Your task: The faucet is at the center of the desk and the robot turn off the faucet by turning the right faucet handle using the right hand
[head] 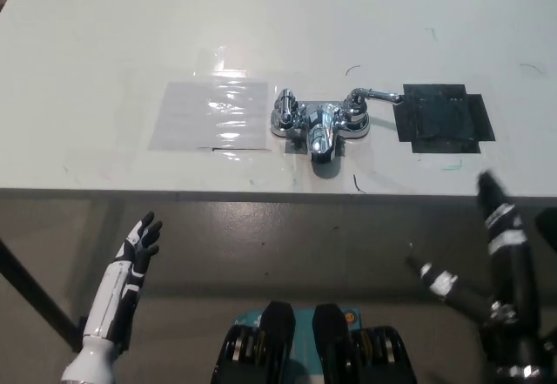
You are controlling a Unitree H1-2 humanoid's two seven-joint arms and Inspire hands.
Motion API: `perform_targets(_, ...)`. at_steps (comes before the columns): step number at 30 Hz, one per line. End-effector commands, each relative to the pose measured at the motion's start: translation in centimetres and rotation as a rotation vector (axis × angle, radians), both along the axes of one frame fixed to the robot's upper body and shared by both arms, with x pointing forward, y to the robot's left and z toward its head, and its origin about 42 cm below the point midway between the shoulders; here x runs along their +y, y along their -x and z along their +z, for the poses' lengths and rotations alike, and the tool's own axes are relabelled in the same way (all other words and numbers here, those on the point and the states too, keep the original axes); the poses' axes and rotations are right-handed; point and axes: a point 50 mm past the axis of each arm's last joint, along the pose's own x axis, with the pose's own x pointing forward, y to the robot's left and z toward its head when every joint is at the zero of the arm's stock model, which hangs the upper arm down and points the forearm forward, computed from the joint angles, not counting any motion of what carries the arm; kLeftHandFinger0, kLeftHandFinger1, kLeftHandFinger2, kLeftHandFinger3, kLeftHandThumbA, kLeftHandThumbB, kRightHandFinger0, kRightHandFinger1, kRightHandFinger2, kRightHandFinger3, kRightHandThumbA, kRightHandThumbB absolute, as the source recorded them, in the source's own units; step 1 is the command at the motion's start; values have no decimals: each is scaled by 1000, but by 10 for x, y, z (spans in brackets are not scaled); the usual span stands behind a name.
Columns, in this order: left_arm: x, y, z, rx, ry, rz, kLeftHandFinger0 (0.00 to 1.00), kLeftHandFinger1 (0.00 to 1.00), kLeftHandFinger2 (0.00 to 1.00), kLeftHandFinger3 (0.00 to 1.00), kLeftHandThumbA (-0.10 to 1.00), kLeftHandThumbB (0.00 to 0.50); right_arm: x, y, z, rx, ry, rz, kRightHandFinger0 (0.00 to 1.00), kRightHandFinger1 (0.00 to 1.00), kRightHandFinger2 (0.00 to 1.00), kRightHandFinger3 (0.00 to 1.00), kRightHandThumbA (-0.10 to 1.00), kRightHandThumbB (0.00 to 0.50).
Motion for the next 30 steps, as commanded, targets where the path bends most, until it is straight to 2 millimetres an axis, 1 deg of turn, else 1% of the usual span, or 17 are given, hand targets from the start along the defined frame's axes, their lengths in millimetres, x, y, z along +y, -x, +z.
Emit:
perform_targets(1,-8,0,19,-89,14,-47,1000,1000,1000,1000,1000,265,-29,-24,67,-211,36,16,1000,1000,1000,1000,1000,147)
perform_targets(2,-9,0,20,-95,14,-51,1000,1000,1000,1000,1000,248,-41,-35,82,-217,77,17,1000,1000,1000,1000,1000,139)
perform_targets(4,-9,1,21,-95,14,-54,1000,1000,1000,1000,1000,250,-57,-55,103,-198,106,40,1000,1000,1000,1000,1000,182)
perform_targets(5,-9,1,22,-95,13,-56,1000,1000,1000,1000,1000,252,-65,-67,112,-182,110,57,1000,1000,1000,1000,1000,221)
perform_targets(7,-10,2,22,-96,15,-56,1000,1000,1000,1000,1000,250,-73,-86,126,-157,89,104,1000,1000,1000,1000,1000,247)
perform_targets(9,-10,3,22,-97,16,-60,1000,1000,1000,1000,1000,255,-80,-113,146,-122,82,168,1000,1000,1000,1000,1000,269)
perform_targets(11,-11,4,22,-101,20,-65,1000,1000,1000,1000,1000,247,-82,-130,160,-94,71,203,1000,1000,1000,1000,1000,250)
perform_targets(12,-12,4,21,-101,20,-67,1000,1000,1000,1000,1000,248,-81,-139,164,-75,50,219,1000,1000,1000,1000,1000,226)
perform_targets(13,-12,4,21,-99,20,-67,1000,1000,1000,1000,1000,249,-81,-146,168,-56,27,235,1000,1000,1000,1000,1000,223)
perform_targets(14,-12,4,20,-100,17,-71,1000,1000,1000,1000,1000,247,-79,-163,174,-13,-7,271,1000,1000,1000,1000,1000,237)
perform_targets(18,-13,2,20,-100,17,-78,1000,1000,1000,1000,1000,258,-75,-204,185,106,-48,330,1000,1000,1000,1000,1000,255)
perform_targets(19,-13,2,19,-99,20,-78,1000,1000,1000,1000,1000,258,-73,-211,186,129,-53,342,1000,1000,1000,1000,1000,244)
perform_targets(22,-14,1,19,-99,11,-79,1000,1000,1000,1000,1000,266,-70,-238,188,202,-57,383,1000,1000,1000,1000,1000,263)
perform_targets(23,-14,1,19,-100,12,-80,1000,1000,1000,1000,1000,258,-69,-247,188,225,-50,390,1000,1000,1000,1000,1000,271)
perform_targets(25,-14,2,18,-100,9,-79,1000,1000,1000,1000,1000,249,-66,-256,188,264,-51,405,1000,1000,1000,1000,1000,287)
perform_targets(28,-14,2,17,-96,8,-78,1000,1000,1000,1000,1000,266,-59,-268,188,317,-22,426,1000,1000,1000,1000,1000,309)
perform_targets(30,-15,1,17,-96,4,-83,1000,1000,1000,1000,1000,262,-53,-276,186,346,-4,415,1000,1000,1000,1000,1000,320)
